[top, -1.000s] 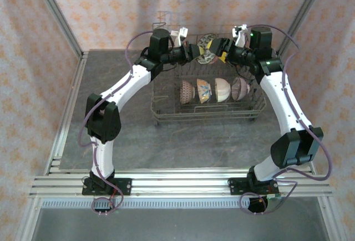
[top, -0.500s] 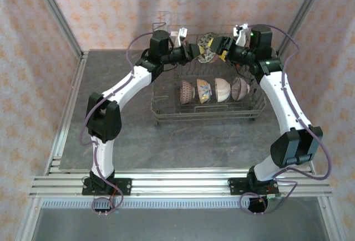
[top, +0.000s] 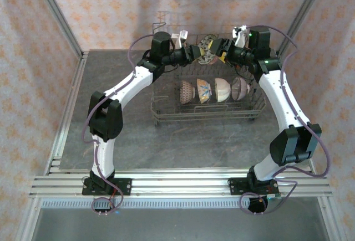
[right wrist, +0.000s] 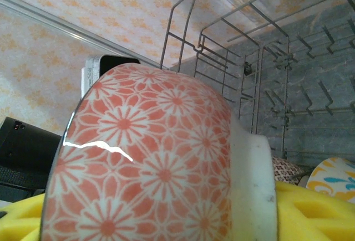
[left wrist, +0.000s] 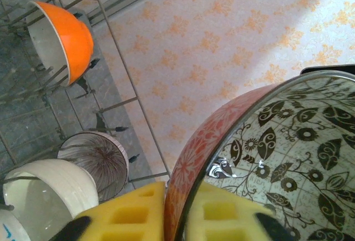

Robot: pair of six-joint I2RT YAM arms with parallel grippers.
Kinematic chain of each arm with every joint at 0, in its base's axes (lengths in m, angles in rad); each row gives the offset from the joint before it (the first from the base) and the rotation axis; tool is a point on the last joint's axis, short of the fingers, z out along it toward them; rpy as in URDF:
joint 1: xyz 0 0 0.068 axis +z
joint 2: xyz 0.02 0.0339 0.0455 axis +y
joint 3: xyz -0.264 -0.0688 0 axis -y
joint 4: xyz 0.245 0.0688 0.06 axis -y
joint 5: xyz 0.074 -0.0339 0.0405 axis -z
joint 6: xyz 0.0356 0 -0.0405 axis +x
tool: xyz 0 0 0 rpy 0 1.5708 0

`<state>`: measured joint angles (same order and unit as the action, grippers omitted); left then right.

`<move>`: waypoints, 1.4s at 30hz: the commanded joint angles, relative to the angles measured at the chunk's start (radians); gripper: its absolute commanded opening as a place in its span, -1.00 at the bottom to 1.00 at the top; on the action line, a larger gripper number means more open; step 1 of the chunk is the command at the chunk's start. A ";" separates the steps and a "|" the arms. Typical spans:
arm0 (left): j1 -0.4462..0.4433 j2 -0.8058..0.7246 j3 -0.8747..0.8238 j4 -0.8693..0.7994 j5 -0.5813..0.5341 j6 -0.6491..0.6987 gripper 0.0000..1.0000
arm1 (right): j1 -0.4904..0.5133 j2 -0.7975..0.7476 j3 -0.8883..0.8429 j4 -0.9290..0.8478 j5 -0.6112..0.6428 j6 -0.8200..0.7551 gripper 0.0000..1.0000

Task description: Load the bowls into the dish rack

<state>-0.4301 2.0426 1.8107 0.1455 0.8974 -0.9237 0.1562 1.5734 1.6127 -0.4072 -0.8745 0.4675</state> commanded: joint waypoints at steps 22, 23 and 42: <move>0.023 -0.052 0.244 -0.492 -0.231 0.371 0.06 | 0.046 0.206 0.346 -0.242 0.451 -0.237 -0.03; 0.032 -0.074 0.232 -0.512 -0.259 0.402 0.06 | 0.054 0.230 0.374 -0.262 0.484 -0.255 -0.02; 0.093 0.211 0.621 -1.040 -0.301 0.479 -0.12 | 0.094 0.492 0.638 -0.507 0.609 -0.387 0.07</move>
<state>-0.3195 2.1941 2.3150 -0.6453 0.5907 -0.4862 0.2543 2.0972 2.2478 -0.8543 -0.2901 0.1188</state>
